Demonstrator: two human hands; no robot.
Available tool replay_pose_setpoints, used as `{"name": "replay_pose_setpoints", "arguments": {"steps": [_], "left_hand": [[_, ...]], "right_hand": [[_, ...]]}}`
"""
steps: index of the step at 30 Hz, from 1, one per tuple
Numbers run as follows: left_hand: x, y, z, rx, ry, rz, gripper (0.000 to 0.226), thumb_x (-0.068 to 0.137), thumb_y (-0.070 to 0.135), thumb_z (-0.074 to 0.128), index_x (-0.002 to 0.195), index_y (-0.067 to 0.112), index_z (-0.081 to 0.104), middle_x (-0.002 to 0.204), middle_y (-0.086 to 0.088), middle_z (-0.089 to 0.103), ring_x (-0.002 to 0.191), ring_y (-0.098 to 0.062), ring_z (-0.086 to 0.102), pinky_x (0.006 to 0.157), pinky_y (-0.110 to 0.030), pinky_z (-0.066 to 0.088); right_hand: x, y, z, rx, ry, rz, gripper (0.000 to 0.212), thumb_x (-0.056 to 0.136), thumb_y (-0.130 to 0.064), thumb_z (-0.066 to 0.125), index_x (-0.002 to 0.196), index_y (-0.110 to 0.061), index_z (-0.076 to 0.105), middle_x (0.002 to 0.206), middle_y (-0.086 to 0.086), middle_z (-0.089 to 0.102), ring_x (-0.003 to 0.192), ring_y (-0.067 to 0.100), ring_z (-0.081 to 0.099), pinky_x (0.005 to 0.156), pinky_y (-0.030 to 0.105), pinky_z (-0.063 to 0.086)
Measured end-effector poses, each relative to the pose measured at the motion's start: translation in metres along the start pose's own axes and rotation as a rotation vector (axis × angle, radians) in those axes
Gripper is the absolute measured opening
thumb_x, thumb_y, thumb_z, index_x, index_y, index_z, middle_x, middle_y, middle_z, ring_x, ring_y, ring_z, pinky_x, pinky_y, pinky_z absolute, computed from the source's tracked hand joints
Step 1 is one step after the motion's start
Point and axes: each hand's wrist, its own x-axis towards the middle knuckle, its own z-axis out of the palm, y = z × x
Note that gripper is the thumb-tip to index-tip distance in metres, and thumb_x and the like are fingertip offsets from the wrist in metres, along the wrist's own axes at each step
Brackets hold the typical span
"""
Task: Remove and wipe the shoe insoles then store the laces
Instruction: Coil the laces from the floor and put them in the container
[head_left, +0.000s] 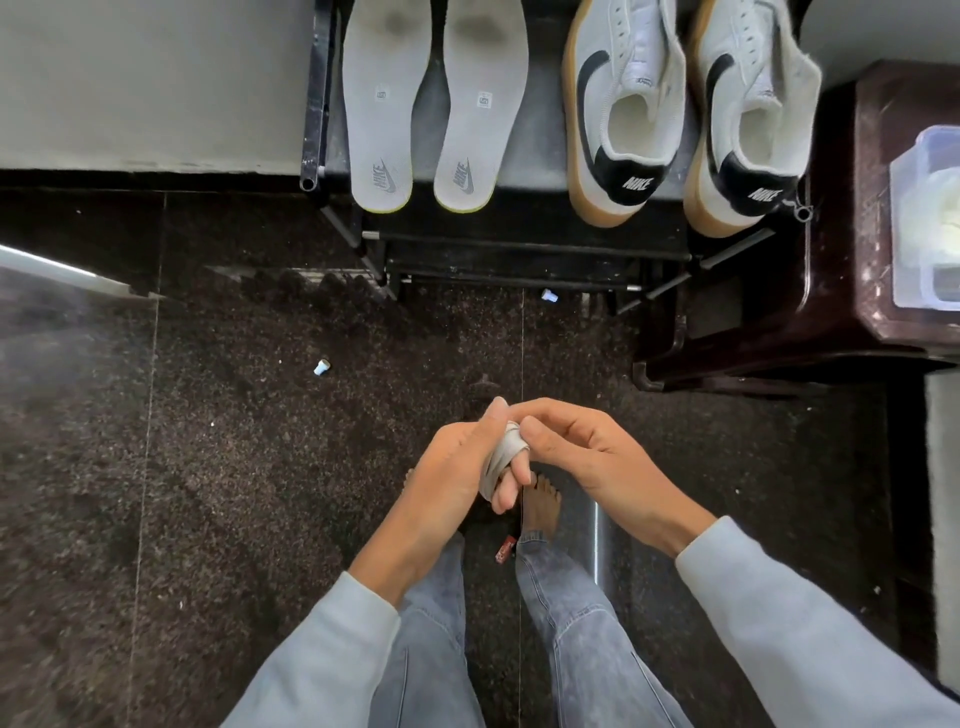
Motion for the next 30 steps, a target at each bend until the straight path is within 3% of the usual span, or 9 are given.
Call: {"name": "replay_pose_setpoints", "arguments": {"steps": [3,6,9,12,17,23,26,30], "left_hand": [[0.000,0.004,-0.003,-0.090,0.030,0.004,0.067,0.105,0.044,0.028,0.064,0.007,0.066,0.053,-0.007,0.059,0.052,-0.015,0.053,0.068,-0.023,0.052],[0.004,0.011,-0.006,-0.156,0.050,0.005,0.066,0.105,0.043,0.031,0.068,0.005,0.070,0.057,-0.011,0.064,0.053,-0.018,0.058,0.066,-0.025,0.055],[0.010,0.020,-0.007,-0.179,0.066,-0.010,0.064,0.103,0.045,0.036,0.063,0.008,0.070,0.056,-0.011,0.064,0.051,-0.017,0.057,0.060,-0.023,0.054],[0.018,0.030,-0.003,-0.146,0.061,-0.025,0.063,0.103,0.045,0.039,0.056,0.015,0.068,0.053,-0.008,0.060,0.051,-0.017,0.055,0.063,-0.027,0.053],[0.040,0.044,0.026,-0.032,0.056,-0.021,0.065,0.104,0.044,0.037,0.054,0.007,0.053,0.046,-0.005,0.054,0.047,-0.015,0.053,0.059,-0.022,0.054],[0.072,0.049,0.107,0.025,0.034,0.021,0.060,0.104,0.040,0.041,0.055,0.007,0.052,0.044,-0.006,0.055,0.039,-0.014,0.050,0.048,-0.022,0.051],[0.088,0.049,0.169,0.049,0.029,0.080,0.057,0.104,0.040,0.044,0.060,0.006,0.056,0.049,-0.007,0.058,0.042,-0.015,0.051,0.050,-0.023,0.051],[0.114,0.052,0.254,0.027,0.021,0.071,0.056,0.102,0.041,0.051,0.054,0.011,0.052,0.046,-0.005,0.054,0.040,-0.014,0.047,0.046,-0.024,0.044]], "right_hand": [[-0.003,0.000,0.008,0.089,0.089,-0.027,0.027,0.099,-0.018,0.052,0.118,-0.008,0.069,0.105,0.006,0.074,0.101,0.018,0.070,0.088,0.030,0.056],[-0.006,-0.002,0.020,0.188,0.174,-0.052,0.029,0.097,-0.017,0.053,0.120,-0.010,0.069,0.105,0.004,0.075,0.098,0.015,0.071,0.082,0.024,0.056],[-0.010,-0.010,0.030,0.255,0.277,-0.080,0.028,0.096,-0.017,0.055,0.120,-0.015,0.070,0.106,-0.001,0.076,0.101,0.011,0.071,0.081,0.022,0.056],[-0.014,-0.016,0.034,0.275,0.391,-0.113,0.028,0.096,-0.015,0.060,0.123,-0.013,0.070,0.103,-0.002,0.076,0.100,0.012,0.071,0.086,0.027,0.055],[-0.023,-0.017,0.028,0.303,0.692,-0.181,0.025,0.091,-0.019,0.068,0.114,-0.017,0.075,0.111,-0.004,0.076,0.109,0.013,0.070,0.097,0.038,0.054],[-0.047,-0.003,-0.024,0.359,0.999,-0.271,0.020,0.089,-0.014,0.070,0.108,-0.015,0.077,0.101,-0.002,0.078,0.101,0.014,0.073,0.091,0.035,0.057],[-0.068,0.006,-0.073,0.354,1.086,-0.288,0.019,0.089,-0.011,0.070,0.105,-0.018,0.077,0.097,-0.002,0.079,0.096,0.014,0.074,0.087,0.034,0.058],[-0.104,0.015,-0.143,0.391,1.173,-0.328,0.019,0.090,-0.006,0.069,0.104,-0.014,0.077,0.093,-0.003,0.079,0.093,0.012,0.075,0.080,0.021,0.057]]}}
